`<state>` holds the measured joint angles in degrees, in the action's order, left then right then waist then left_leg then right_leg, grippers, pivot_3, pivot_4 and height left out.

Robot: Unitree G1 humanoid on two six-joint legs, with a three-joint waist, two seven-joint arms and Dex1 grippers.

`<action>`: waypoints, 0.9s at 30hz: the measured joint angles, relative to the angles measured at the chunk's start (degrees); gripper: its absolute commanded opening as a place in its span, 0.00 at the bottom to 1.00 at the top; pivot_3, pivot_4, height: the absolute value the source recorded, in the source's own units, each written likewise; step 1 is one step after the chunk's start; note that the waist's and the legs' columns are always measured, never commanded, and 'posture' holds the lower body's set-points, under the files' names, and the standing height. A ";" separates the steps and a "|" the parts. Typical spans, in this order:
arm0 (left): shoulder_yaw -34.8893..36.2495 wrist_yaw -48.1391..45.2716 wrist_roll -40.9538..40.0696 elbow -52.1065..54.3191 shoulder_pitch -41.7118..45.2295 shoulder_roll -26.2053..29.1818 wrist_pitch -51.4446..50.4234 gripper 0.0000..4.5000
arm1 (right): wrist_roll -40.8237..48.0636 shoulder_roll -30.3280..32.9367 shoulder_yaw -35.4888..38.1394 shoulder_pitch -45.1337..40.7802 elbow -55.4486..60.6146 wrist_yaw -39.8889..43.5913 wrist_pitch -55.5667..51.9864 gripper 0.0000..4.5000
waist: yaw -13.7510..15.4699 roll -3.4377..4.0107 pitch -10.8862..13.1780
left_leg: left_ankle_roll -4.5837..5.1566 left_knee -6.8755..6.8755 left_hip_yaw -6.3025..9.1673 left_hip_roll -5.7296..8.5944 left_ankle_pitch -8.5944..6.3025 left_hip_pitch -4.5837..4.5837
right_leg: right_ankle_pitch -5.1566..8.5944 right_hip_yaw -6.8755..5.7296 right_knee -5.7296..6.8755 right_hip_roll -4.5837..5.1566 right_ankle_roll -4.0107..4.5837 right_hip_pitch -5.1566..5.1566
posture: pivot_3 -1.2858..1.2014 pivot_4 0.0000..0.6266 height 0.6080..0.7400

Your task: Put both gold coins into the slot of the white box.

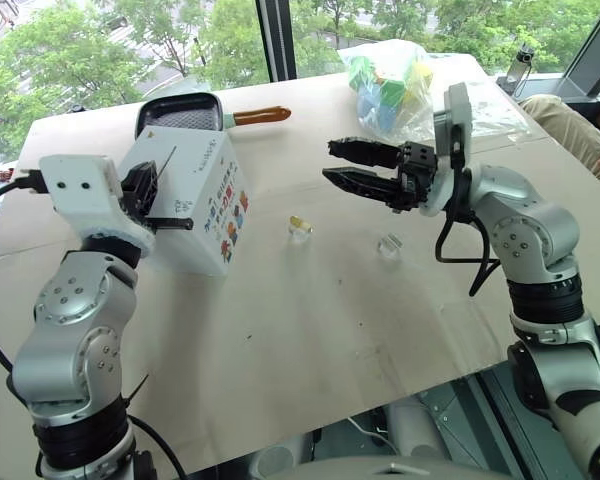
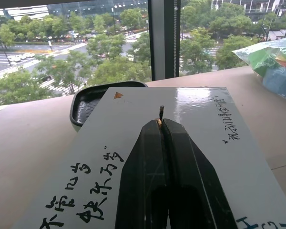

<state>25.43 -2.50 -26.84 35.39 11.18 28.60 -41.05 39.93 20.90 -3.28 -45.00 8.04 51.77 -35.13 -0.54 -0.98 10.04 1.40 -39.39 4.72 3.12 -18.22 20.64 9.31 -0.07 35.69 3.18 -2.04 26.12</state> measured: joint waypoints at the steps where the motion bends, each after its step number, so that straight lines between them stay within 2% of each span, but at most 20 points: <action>1: 0.00 0.00 -0.01 0.01 0.00 -0.01 0.00 0.00 | 0.00 0.00 0.00 0.00 0.01 0.00 0.00 0.51 | 0.00 0.00 0.00 | 0.00 0.00 0.00 0.00 0.00 0.00 | 0.00 0.00 0.00 0.00 0.00 0.00 | 0.52 0.24 0.85; 24: -0.23 0.20 0.29 0.11 -0.11 -0.83 -1.14 0.00 | 0.01 0.00 0.00 0.08 0.06 0.03 0.00 0.51 | -0.01 0.00 0.00 | 0.00 0.00 0.00 0.00 0.00 0.01 | 0.00 0.00 0.00 0.00 0.00 0.00 | 0.52 0.24 0.85; 27: -0.05 -0.30 -0.43 0.09 -0.11 -1.37 -1.21 0.19 | 0.00 -0.14 0.00 0.08 0.06 0.04 0.00 0.53 | -0.01 0.00 0.00 | 0.00 0.00 0.00 0.00 0.00 0.01 | 0.00 0.00 0.00 0.00 0.00 0.00 | 0.52 0.24 0.85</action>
<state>25.38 -2.80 -27.27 35.49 11.07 27.24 -42.26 39.93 20.75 -3.28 -44.93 8.10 51.81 -35.13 -0.55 -0.98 10.04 1.40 -39.39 4.72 3.12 -18.22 20.66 9.31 -0.07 35.69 3.18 -2.05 26.12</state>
